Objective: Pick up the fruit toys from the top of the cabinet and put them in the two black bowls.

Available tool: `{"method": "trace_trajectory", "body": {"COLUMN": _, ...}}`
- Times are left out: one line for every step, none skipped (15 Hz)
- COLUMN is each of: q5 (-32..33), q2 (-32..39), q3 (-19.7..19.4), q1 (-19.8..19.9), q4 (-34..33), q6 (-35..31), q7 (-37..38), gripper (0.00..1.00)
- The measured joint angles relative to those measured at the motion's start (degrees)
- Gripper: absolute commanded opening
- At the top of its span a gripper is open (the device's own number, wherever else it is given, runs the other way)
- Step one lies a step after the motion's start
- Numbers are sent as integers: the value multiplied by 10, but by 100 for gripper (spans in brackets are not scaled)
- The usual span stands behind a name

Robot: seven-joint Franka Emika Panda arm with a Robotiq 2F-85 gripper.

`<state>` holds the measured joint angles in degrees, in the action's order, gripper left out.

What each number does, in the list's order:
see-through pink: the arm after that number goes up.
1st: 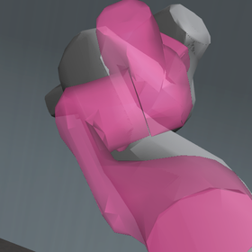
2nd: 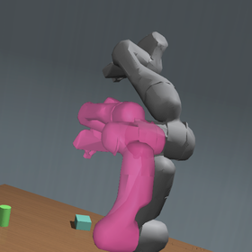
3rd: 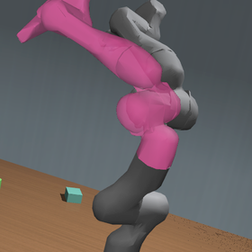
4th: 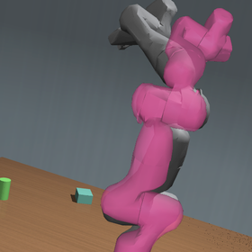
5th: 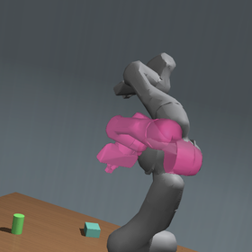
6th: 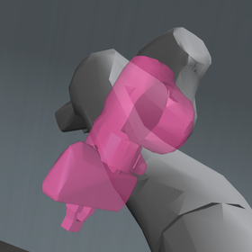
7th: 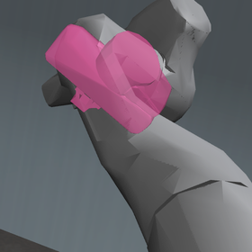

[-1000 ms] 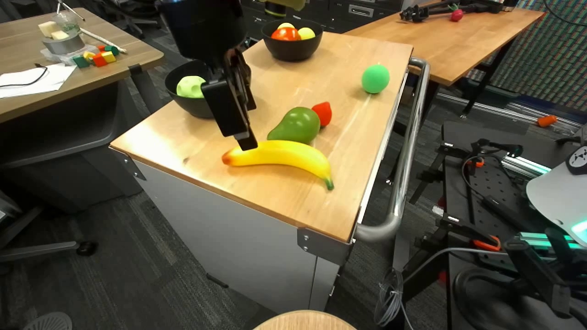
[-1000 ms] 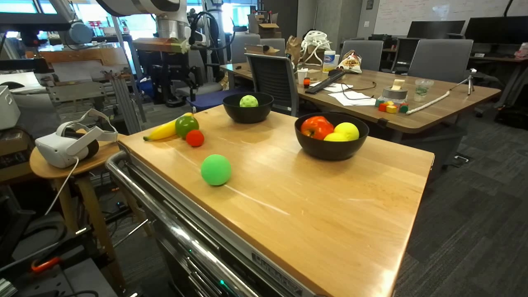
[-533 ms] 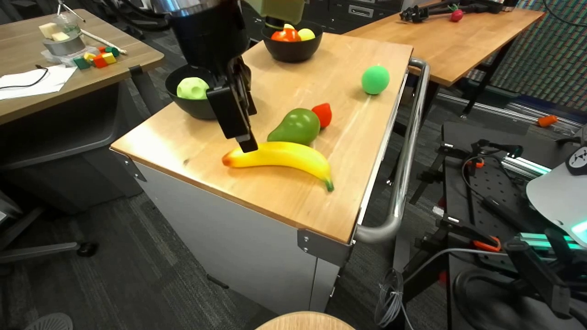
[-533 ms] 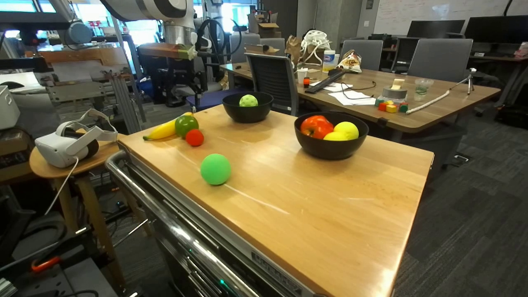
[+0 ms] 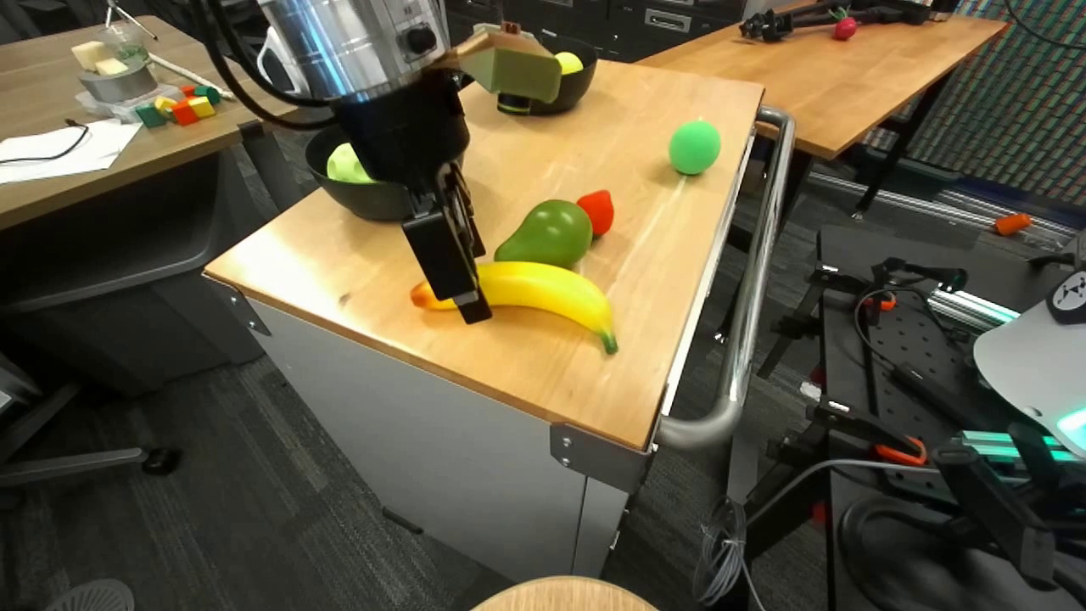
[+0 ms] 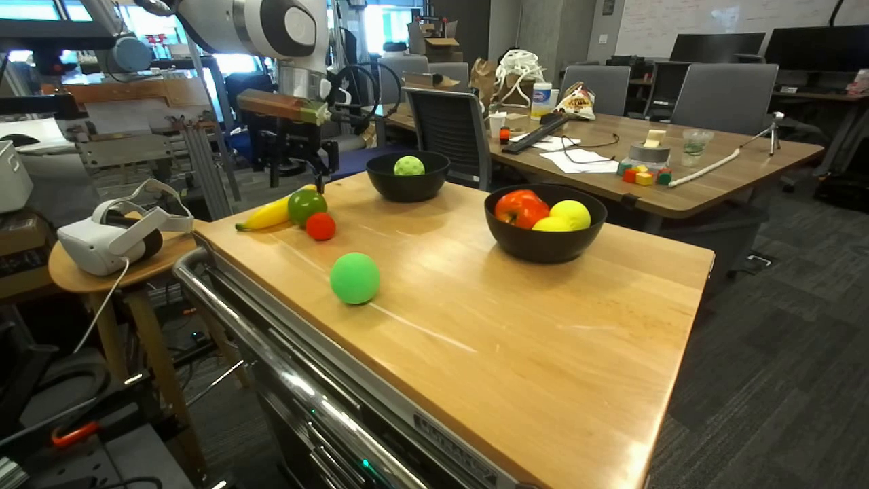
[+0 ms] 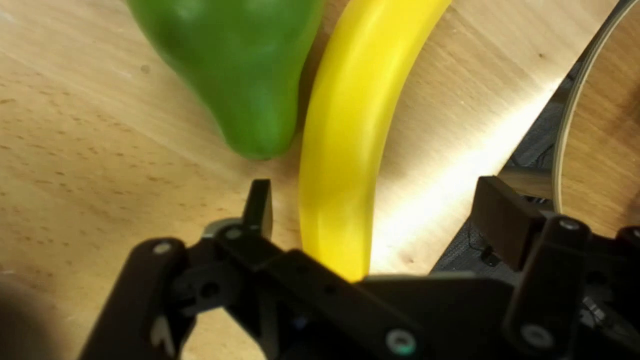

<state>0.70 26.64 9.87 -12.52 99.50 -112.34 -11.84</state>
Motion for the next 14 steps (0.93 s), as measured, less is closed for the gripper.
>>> {"method": "trace_trajectory", "body": {"q5": -3, "q2": 6, "q3": 1, "q1": 0, "q4": -1, "q6": 0, "q7": -3, "gripper": 75}}
{"method": "trace_trajectory", "body": {"q5": -4, "q2": 11, "q3": 3, "q1": 0, "q4": -1, "q6": 0, "q7": -6, "gripper": 66}}
{"method": "trace_trajectory", "body": {"q5": -5, "q2": 16, "q3": 4, "q1": 0, "q4": -2, "q6": 0, "q7": -7, "gripper": 58}}
{"method": "trace_trajectory", "body": {"q5": -6, "q2": 21, "q3": 5, "q1": 0, "q4": -2, "q6": 0, "q7": -8, "gripper": 49}}
{"method": "trace_trajectory", "body": {"q5": -6, "q2": 23, "q3": 5, "q1": 1, "q4": -5, "q6": 0, "q7": -9, "gripper": 43}}
{"method": "trace_trajectory", "body": {"q5": -6, "q2": 24, "q3": 5, "q1": 2, "q4": -8, "q6": 1, "q7": -11, "gripper": 34}}
{"method": "trace_trajectory", "body": {"q5": -6, "q2": 25, "q3": 5, "q1": 3, "q4": -10, "q6": 2, "q7": -12, "gripper": 27}}
{"method": "trace_trajectory", "body": {"q5": -6, "q2": 25, "q3": 5, "q1": 3, "q4": -14, "q6": 2, "q7": -13, "gripper": 20}}
{"method": "trace_trajectory", "body": {"q5": -6, "q2": 26, "q3": 5, "q1": 3, "q4": -17, "q6": 4, "q7": -14, "gripper": 15}}
{"method": "trace_trajectory", "body": {"q5": -5, "q2": 26, "q3": 6, "q1": 3, "q4": -21, "q6": 4, "q7": -14, "gripper": 19}}
{"method": "trace_trajectory", "body": {"q5": -4, "q2": 26, "q3": 6, "q1": 2, "q4": -27, "q6": 4, "q7": -14, "gripper": 19}}
{"method": "trace_trajectory", "body": {"q5": -3, "q2": 26, "q3": 6, "q1": 2, "q4": -35, "q6": 5, "q7": -15, "gripper": 19}}
{"method": "trace_trajectory", "body": {"q5": -2, "q2": 26, "q3": 6, "q1": 3, "q4": -46, "q6": 7, "q7": -18, "gripper": 19}}
{"method": "trace_trajectory", "body": {"q5": 4, "q2": 25, "q3": 6, "q1": 3, "q4": -60, "q6": 10, "q7": -23, "gripper": 19}}
